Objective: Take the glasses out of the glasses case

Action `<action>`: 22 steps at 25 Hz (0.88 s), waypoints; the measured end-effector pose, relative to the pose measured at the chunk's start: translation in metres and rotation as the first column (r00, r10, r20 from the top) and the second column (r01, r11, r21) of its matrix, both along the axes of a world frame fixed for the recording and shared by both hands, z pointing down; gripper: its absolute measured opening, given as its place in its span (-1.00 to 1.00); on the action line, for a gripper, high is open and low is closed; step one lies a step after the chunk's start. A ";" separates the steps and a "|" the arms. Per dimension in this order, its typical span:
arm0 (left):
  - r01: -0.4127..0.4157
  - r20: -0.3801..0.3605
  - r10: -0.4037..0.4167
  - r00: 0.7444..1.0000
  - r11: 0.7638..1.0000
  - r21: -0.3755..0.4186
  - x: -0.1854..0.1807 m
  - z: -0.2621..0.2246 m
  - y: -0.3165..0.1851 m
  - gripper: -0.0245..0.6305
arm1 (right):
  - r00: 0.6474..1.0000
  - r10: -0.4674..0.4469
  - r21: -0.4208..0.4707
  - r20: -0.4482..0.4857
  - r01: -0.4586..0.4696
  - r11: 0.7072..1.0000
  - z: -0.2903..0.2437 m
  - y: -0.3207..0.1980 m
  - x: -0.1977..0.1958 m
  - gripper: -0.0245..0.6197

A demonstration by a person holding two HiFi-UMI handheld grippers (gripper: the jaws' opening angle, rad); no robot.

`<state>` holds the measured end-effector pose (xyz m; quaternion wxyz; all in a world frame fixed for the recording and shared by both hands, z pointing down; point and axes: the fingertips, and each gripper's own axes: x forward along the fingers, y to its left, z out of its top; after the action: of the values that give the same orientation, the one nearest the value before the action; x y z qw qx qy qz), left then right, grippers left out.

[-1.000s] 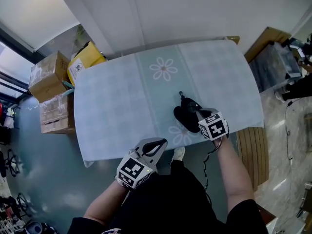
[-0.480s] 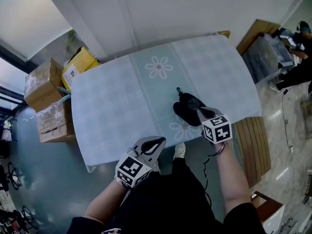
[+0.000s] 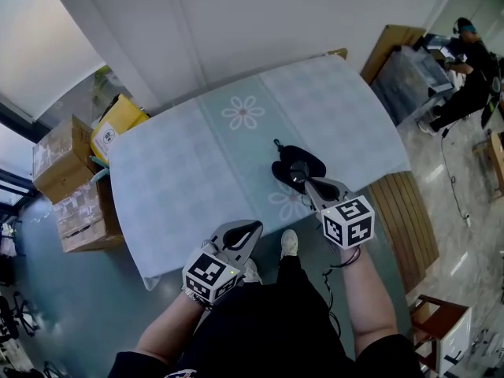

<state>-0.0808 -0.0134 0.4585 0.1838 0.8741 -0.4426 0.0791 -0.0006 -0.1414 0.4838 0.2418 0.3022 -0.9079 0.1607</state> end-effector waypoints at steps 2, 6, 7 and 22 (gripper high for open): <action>-0.013 -0.003 0.013 1.000 1.000 0.002 -0.001 0.000 0.006 -0.83 | 1.000 0.009 0.009 0.029 -0.009 1.000 -0.007 0.014 -0.001 -0.84; -0.044 -0.009 0.045 0.999 0.999 0.008 -0.001 0.001 0.016 -0.83 | 0.995 0.027 0.015 0.098 -0.029 0.999 -0.018 0.042 -0.003 -0.84; -0.053 -0.008 0.053 0.999 0.999 0.009 -0.001 0.001 0.018 -0.83 | 0.994 0.032 0.017 0.107 -0.034 0.999 -0.019 0.048 -0.003 -0.84; -0.118 -0.013 0.118 0.993 0.993 0.020 0.031 -0.006 0.032 -0.83 | 0.982 0.073 0.002 0.172 -0.074 0.997 -0.032 0.110 0.024 -0.84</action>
<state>-0.0495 0.0184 0.4528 0.1735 0.9009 -0.3897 0.0796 0.0231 -0.0314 0.4522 0.1551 0.3216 -0.9143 0.1911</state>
